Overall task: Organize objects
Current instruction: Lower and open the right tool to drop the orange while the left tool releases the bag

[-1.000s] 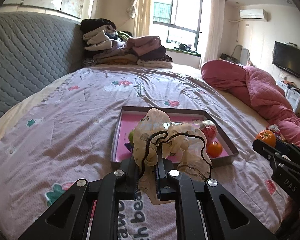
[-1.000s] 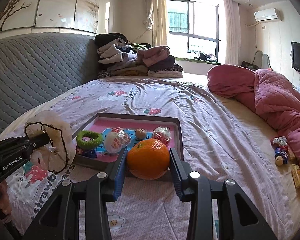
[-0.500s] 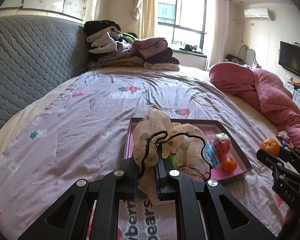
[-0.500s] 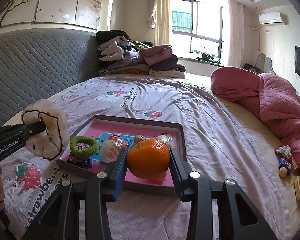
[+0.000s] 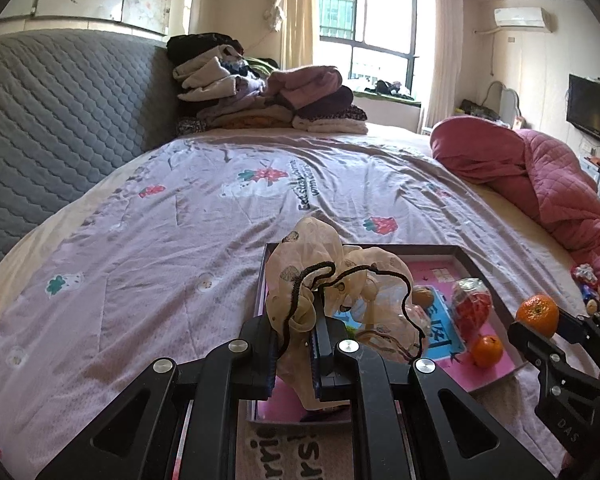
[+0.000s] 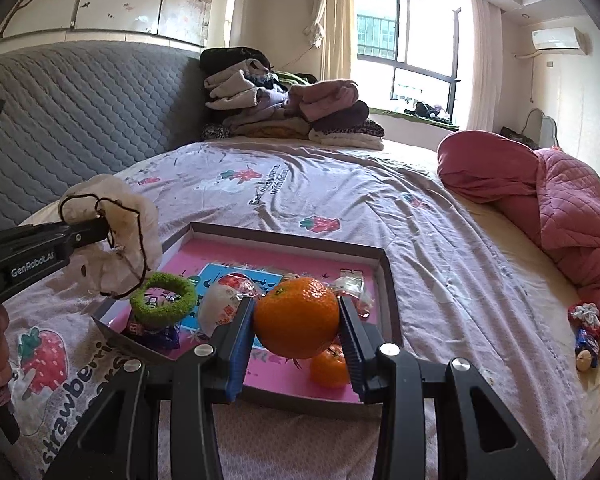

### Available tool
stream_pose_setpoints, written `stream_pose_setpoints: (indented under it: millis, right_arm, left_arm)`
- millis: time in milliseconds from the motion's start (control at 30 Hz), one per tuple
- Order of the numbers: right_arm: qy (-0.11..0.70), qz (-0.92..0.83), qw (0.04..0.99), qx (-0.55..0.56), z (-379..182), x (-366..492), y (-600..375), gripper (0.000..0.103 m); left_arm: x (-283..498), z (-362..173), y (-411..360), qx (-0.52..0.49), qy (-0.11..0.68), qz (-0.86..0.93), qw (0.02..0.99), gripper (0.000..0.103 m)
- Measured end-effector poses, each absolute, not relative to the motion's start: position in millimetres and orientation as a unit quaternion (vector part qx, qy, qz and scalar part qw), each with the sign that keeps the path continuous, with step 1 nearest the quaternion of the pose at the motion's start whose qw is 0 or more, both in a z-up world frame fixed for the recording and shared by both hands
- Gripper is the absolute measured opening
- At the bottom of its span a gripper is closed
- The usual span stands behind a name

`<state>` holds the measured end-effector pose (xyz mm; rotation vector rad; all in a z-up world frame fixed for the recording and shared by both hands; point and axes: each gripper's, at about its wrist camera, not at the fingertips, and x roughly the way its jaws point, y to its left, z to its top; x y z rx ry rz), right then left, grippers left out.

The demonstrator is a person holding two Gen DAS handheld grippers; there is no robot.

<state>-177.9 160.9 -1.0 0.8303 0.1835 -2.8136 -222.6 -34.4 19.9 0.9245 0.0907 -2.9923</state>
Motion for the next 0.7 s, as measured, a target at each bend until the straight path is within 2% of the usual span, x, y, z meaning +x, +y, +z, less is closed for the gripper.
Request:
stream_pose_setpoints:
  millis: [700]
  right_arm:
    - [0.088,-0.937,0.105,0.32,-39,-213,140,0.041]
  left_arm:
    - [-266,-18,-19,0.334,0.033,-0.942,-0.006,0.013]
